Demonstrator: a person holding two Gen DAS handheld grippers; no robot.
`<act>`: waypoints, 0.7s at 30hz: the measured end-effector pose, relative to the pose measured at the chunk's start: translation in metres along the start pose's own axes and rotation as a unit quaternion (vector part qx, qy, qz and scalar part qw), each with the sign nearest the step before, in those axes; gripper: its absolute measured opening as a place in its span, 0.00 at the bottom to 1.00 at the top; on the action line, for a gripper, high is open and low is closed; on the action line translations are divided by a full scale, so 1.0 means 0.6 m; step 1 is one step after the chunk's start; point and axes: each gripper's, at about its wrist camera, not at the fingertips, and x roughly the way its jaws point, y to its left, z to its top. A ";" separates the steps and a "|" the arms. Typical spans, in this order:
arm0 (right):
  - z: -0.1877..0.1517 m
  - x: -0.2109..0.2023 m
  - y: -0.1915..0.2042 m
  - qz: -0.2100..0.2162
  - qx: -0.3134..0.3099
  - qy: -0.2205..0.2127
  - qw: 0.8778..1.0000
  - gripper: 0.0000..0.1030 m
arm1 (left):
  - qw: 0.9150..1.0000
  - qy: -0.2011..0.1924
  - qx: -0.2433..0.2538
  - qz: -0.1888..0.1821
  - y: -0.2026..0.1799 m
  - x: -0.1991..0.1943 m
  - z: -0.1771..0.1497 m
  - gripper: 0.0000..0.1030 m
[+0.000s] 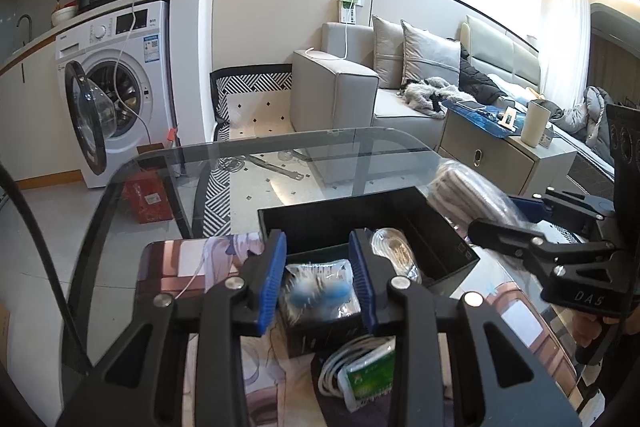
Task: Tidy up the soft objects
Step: 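Carry the bunny into the black box with the left gripper while the right gripper carries the rope bag there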
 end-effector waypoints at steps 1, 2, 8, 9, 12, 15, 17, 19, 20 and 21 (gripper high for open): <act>-0.002 0.005 -0.001 0.001 0.000 0.003 1.000 0.41 | 1.000 0.006 0.002 -0.001 -0.001 0.011 -0.001 0.30; -0.001 0.013 -0.002 0.001 -0.002 0.006 1.000 0.41 | 1.000 0.011 0.004 0.000 -0.003 0.019 -0.002 0.27; -0.001 0.048 -0.009 0.004 -0.006 0.022 1.000 0.41 | 0.999 0.034 0.011 0.000 -0.010 0.057 -0.014 0.26; -0.002 0.054 -0.009 0.005 -0.007 0.027 1.000 0.41 | 0.999 0.035 0.011 -0.002 -0.010 0.060 -0.015 0.26; -0.001 0.066 -0.007 0.003 -0.011 0.031 0.999 0.41 | 0.999 0.038 0.010 -0.001 -0.007 0.066 -0.016 0.26; 0.004 0.079 -0.001 0.005 -0.016 0.034 0.999 0.41 | 0.999 0.038 0.011 -0.001 -0.004 0.065 -0.017 0.26; 0.008 0.089 0.002 0.005 -0.019 0.036 0.999 0.41 | 0.999 0.039 0.013 0.000 -0.003 0.067 -0.015 0.26; 0.011 0.098 0.005 0.006 -0.022 0.038 0.999 0.41 | 0.999 0.039 0.013 -0.002 -0.001 0.070 -0.015 0.26; 0.013 0.103 0.006 0.005 -0.024 0.038 0.999 0.41 | 0.999 0.038 0.011 -0.003 0.000 0.070 -0.016 0.26; 0.014 0.108 0.007 0.005 -0.026 0.038 0.999 0.41 | 0.999 0.038 0.010 -0.004 0.002 0.073 -0.016 0.26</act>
